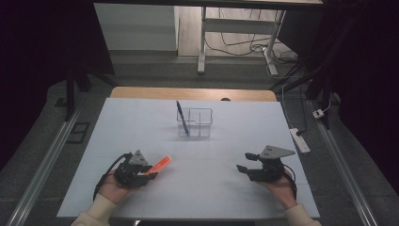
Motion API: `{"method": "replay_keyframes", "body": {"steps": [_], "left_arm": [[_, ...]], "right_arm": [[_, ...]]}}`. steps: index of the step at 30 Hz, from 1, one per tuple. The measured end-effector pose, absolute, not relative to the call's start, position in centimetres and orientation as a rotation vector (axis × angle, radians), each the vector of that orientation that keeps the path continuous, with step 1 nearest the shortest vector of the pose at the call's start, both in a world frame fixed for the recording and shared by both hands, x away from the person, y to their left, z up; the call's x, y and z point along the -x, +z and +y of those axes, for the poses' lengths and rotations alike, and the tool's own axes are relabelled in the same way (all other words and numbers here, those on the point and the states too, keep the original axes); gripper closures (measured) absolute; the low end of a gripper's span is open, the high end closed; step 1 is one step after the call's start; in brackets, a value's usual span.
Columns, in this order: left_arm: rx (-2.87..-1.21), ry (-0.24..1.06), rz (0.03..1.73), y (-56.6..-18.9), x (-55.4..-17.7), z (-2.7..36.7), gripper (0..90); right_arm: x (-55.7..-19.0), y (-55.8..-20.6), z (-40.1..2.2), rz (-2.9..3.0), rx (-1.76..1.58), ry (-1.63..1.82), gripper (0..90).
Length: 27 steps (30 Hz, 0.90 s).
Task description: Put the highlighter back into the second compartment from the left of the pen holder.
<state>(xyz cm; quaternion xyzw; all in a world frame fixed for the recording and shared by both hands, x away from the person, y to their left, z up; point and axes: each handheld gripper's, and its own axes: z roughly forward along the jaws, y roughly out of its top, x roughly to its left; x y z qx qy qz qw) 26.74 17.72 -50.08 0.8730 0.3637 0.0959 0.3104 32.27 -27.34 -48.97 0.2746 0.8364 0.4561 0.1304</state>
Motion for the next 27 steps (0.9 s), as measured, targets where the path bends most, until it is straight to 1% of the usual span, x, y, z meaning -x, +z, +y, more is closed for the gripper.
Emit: {"method": "replay_keyframes", "body": {"steps": [12, 20, 27], "left_arm": [[-2.239, 0.275, 0.892, -49.1, -27.5, 18.0, 64.8], [-2.246, 0.278, 0.823, -48.5, -28.4, 16.8, 64.9], [-2.258, 0.292, 0.775, -48.3, -28.4, 16.1, 64.9]], "right_arm": [[-32.4, -49.0, -27.3, 2.432, -0.796, 1.316, 36.5], [-32.5, -49.0, -27.0, 2.435, -0.787, 1.311, 36.3], [-32.5, -49.0, -26.7, 2.442, -0.778, 1.308, 36.3]]}}
